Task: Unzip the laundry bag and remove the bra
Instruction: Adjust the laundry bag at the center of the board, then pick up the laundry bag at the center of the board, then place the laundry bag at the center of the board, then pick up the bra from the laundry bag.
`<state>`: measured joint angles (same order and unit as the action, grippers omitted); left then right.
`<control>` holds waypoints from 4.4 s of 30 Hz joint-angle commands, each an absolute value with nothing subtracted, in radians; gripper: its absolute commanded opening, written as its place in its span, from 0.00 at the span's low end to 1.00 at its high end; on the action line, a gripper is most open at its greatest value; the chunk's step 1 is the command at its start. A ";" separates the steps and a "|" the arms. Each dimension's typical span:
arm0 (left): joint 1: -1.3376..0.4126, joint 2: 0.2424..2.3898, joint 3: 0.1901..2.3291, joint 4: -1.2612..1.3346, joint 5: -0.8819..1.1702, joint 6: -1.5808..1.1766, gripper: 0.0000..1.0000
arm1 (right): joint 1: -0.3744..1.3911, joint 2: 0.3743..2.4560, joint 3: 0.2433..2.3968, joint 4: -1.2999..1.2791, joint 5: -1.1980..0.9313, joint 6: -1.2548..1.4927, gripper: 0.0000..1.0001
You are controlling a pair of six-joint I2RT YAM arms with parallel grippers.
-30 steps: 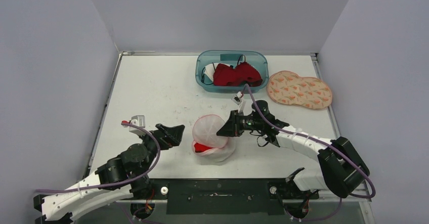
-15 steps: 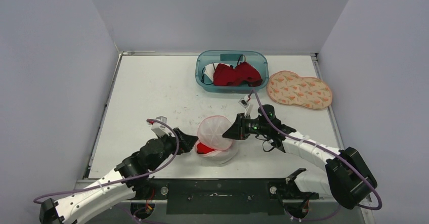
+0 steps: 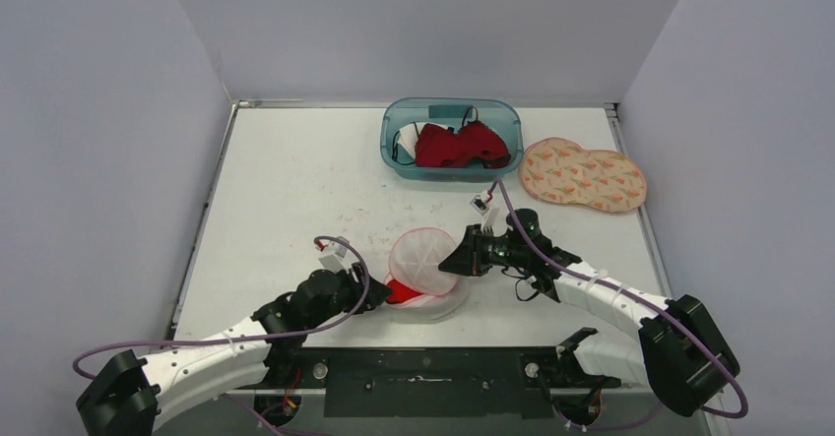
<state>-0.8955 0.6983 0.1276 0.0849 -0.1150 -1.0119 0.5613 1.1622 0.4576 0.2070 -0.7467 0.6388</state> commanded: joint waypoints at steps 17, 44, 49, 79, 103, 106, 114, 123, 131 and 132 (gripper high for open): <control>-0.890 0.638 0.392 -0.109 -0.270 -0.830 0.00 | 0.565 1.001 0.467 0.141 -0.634 0.623 0.61; -1.085 1.043 1.039 -0.404 -0.591 -0.648 0.00 | 0.582 0.580 0.483 -0.155 -0.107 0.660 0.87; -1.003 1.002 0.877 -0.364 -0.513 -0.767 0.00 | 0.584 0.623 0.380 -0.090 -0.166 0.708 0.84; -0.882 0.825 0.549 -0.404 -0.448 -0.852 0.49 | 0.967 0.876 0.324 0.018 0.093 0.699 0.78; -0.870 0.564 0.432 -0.519 -0.443 -0.876 0.58 | 1.131 1.245 0.649 0.270 0.071 0.442 0.75; -0.870 0.552 0.419 -0.531 -0.454 -0.900 0.51 | 1.140 1.278 0.657 0.305 0.080 0.431 0.75; -0.871 0.520 0.401 -0.526 -0.492 -0.953 0.48 | 1.182 1.337 0.658 0.438 0.069 0.374 0.77; -0.870 0.366 0.402 -0.568 -0.535 -1.011 0.65 | 1.178 1.354 0.618 0.590 0.067 0.389 0.91; -0.871 0.033 0.270 -0.663 -0.604 -1.230 0.97 | 1.094 1.362 0.654 0.479 -0.044 0.385 0.90; -0.871 0.009 0.262 -0.671 -0.604 -1.238 0.96 | 1.112 1.363 0.660 0.464 -0.019 0.366 0.90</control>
<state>-0.8753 0.1062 0.2993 -0.6167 -0.5663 -1.1389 1.0702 1.3560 0.6037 0.4969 -0.0189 0.4229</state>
